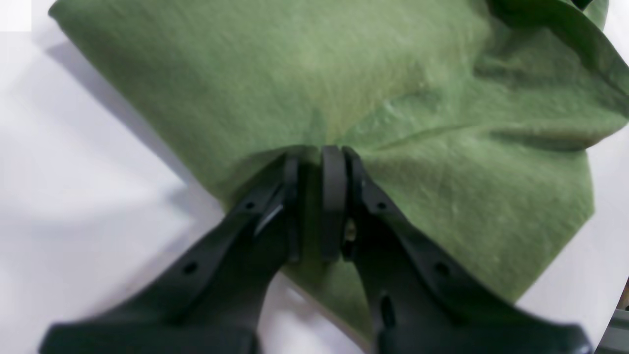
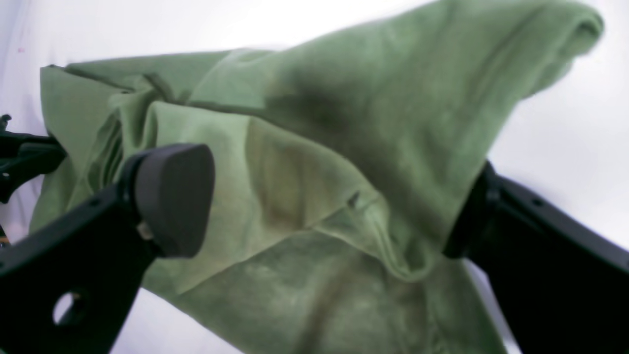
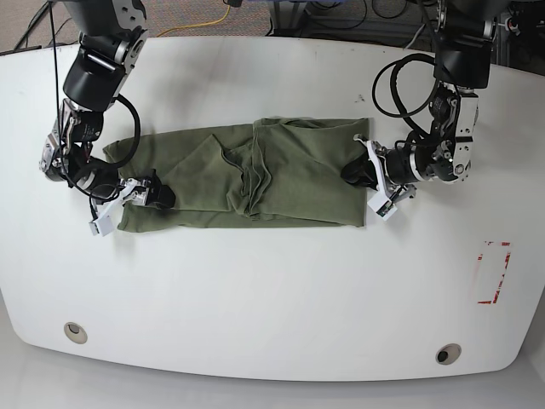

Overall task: Layout the t-shirt on the table in an organized manner, then fold the t-shirt properly
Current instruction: 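Release the strip end and move the right gripper to the strip's other end, then lift the strip end with the right gripper and fold it over toward the left gripper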

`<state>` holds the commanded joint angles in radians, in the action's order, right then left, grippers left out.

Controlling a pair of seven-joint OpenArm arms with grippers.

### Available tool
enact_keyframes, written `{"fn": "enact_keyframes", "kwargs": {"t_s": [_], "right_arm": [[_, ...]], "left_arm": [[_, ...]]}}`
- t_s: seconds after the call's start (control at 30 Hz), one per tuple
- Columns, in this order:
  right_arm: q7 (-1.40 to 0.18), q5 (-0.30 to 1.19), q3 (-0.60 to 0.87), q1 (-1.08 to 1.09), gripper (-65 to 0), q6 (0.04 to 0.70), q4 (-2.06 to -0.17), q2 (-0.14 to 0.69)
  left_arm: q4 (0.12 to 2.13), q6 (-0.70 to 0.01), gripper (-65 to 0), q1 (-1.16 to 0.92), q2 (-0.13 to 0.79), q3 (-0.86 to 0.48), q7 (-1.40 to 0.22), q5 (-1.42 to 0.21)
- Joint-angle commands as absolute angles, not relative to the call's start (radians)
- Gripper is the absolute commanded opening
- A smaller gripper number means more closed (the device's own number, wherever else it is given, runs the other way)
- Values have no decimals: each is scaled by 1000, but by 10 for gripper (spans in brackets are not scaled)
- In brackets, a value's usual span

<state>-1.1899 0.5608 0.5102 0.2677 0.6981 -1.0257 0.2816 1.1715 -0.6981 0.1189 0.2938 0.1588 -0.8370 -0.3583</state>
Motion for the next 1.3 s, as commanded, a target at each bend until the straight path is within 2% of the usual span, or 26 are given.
{"fn": "enact_keyframes", "kwargs": {"t_s": [0.13,0.17,0.37,0.4,0.43,0.47,0.6,0.8,1.03,1.17,1.3], "right_arm": [[-1190,559,510,252,-5,698,-1026,283],[-1190,559,510,252,-43,698,-1026,283],[-1188,559,510,252,-495,698,-1026,285],[-1188,559,510,252,-542,698,-1026,285],[-1188,558,510,252,-621,698,-1026,285],[-1188,558,509,252,-650,698,-1026,285],[-1188,558,509,251,-650,698,-1049,285],[-1248,565,509,205,-650,698,-1302,275],[-1368,565,509,183,-650,698,-1589,196],[-1396,567,506,177,-650,698,-1736,119],[-1396,567,420,173,-650,698,-1845,51]], "left_arm": [[1171,-698,-603,119,294,159,-837,-358],[1171,-698,-603,119,294,159,-837,-358],[1171,-698,-603,120,294,159,-837,-358],[1171,-698,-603,120,294,159,-837,-358],[1171,-698,-603,120,294,159,-837,-358],[1170,-698,-603,120,294,159,-837,-358],[1170,-698,-603,122,292,159,-837,-358],[1170,-698,-603,124,288,159,-837,-358],[1170,-698,-603,120,288,159,-837,-358],[1170,-698,-603,119,288,159,-839,-358],[1170,-698,-603,119,288,159,-839,-358]]}}
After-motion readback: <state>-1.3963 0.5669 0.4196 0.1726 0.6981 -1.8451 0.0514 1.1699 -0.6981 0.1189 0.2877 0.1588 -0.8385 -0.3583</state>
